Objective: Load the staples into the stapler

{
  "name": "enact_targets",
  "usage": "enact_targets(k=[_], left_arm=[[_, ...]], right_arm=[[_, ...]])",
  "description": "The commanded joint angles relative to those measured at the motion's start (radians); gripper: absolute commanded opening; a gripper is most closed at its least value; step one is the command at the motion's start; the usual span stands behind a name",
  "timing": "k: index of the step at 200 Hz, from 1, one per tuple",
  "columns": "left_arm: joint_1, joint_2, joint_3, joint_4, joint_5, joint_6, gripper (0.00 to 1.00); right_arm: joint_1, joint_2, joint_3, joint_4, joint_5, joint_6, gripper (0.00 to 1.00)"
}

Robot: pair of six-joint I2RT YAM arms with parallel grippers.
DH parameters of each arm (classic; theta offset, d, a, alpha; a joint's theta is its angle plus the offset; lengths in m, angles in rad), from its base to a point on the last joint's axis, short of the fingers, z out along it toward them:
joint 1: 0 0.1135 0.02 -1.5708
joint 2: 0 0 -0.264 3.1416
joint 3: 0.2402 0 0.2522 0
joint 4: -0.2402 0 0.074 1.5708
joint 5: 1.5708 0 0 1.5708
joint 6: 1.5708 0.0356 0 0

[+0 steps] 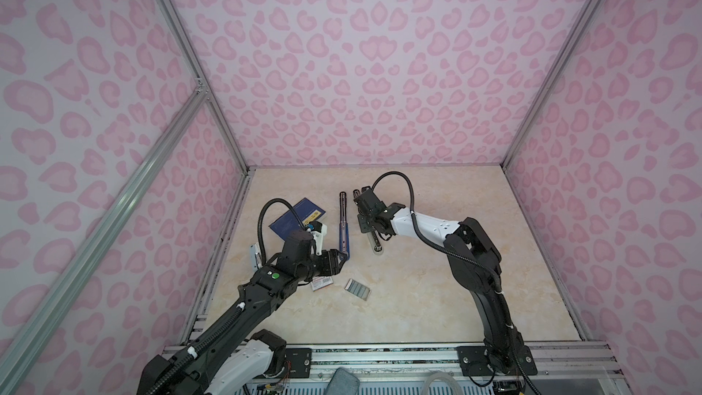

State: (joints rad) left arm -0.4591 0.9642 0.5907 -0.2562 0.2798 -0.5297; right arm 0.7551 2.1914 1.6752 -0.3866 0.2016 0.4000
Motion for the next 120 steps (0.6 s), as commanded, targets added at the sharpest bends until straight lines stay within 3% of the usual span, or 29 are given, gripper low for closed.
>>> enact_targets(k=[1, 120], left_arm=[[0.0, 0.001, 0.006, 0.021, -0.001, 0.007, 0.6], [0.0, -0.001, 0.0, 0.024, -0.002, 0.007, 0.6]], right_arm=[[-0.001, -0.005, 0.001, 0.013, 0.004, -0.002, 0.1], [0.004, -0.011, 0.004, 0.011, 0.015, -0.009, 0.09]])
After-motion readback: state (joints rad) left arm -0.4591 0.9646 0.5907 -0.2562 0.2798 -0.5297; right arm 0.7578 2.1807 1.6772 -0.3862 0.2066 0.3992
